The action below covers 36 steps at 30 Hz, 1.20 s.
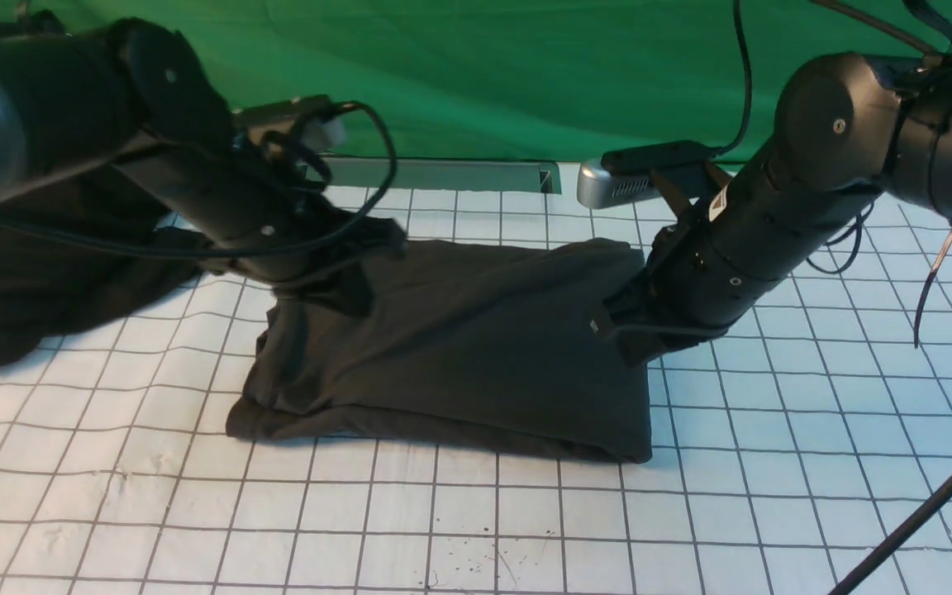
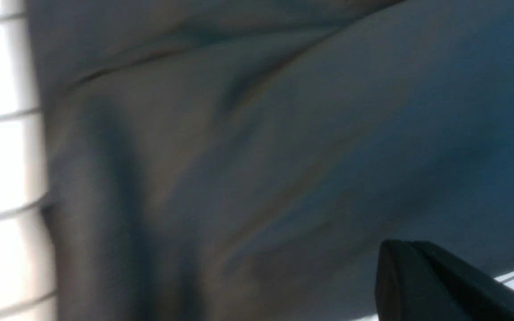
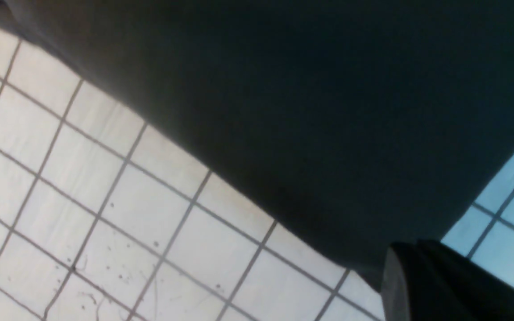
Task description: Fold a long-sleeved shirt over a white checkered tablecloth.
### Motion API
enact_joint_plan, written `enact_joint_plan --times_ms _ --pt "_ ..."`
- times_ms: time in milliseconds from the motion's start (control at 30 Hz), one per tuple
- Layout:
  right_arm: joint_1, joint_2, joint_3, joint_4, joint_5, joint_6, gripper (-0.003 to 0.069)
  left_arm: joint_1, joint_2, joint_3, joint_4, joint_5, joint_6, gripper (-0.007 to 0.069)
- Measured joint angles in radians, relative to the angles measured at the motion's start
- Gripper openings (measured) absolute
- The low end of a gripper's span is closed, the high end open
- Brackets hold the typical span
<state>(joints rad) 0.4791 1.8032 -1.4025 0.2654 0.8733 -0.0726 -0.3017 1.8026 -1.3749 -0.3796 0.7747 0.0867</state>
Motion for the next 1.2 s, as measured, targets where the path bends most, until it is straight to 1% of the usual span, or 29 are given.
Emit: enact_joint_plan --times_ms 67,200,300,433,600,700,733,800,833,933,967,1133,1200 --pt "-0.001 0.010 0.000 0.000 -0.003 0.000 0.0000 -0.018 0.016 0.000 -0.005 -0.012 0.004 -0.0006" --pt "-0.001 0.083 0.000 0.000 -0.016 0.000 0.0000 -0.068 0.134 0.000 0.012 -0.005 0.009 -0.0006" --pt "-0.001 0.120 0.000 -0.004 -0.018 0.000 0.0000 -0.070 0.205 0.006 0.021 0.015 -0.001 -0.0006" --pt "-0.014 0.127 0.000 -0.006 -0.009 0.000 0.0000 -0.069 0.216 0.006 0.017 0.006 -0.005 -0.0004" --pt "-0.083 0.033 0.000 -0.008 0.027 -0.013 0.0000 -0.070 0.188 0.014 0.035 0.006 -0.006 -0.0004" --pt "-0.161 -0.116 0.000 -0.013 0.053 -0.038 0.0000 -0.066 0.092 0.023 0.146 0.025 -0.023 -0.0004" --pt "-0.161 -0.116 0.000 -0.013 0.053 -0.038 0.0000 -0.063 0.085 0.023 0.159 0.025 -0.026 -0.0004" --pt "-0.222 -0.236 0.000 -0.016 0.054 -0.047 0.0000 -0.041 0.009 0.023 0.202 0.030 -0.060 -0.0004" --pt "-0.251 -0.318 0.000 -0.017 0.049 -0.049 0.0000 -0.023 -0.020 0.023 0.203 0.031 -0.067 -0.0004" --pt "-0.289 -0.434 0.000 -0.022 0.036 -0.050 0.0000 0.007 -0.033 0.024 0.170 0.024 -0.057 -0.0004" --pt "-0.293 -0.456 0.000 -0.023 0.036 -0.050 0.0000 0.010 -0.029 0.026 0.157 0.016 -0.047 -0.0004" --pt "-0.295 -0.561 0.004 -0.023 0.094 -0.051 0.0000 0.002 0.023 0.094 0.011 -0.046 0.045 -0.0004" --pt "-0.295 -0.586 0.013 -0.023 0.106 -0.051 0.0000 0.000 0.042 0.127 -0.003 -0.052 0.046 -0.0004"
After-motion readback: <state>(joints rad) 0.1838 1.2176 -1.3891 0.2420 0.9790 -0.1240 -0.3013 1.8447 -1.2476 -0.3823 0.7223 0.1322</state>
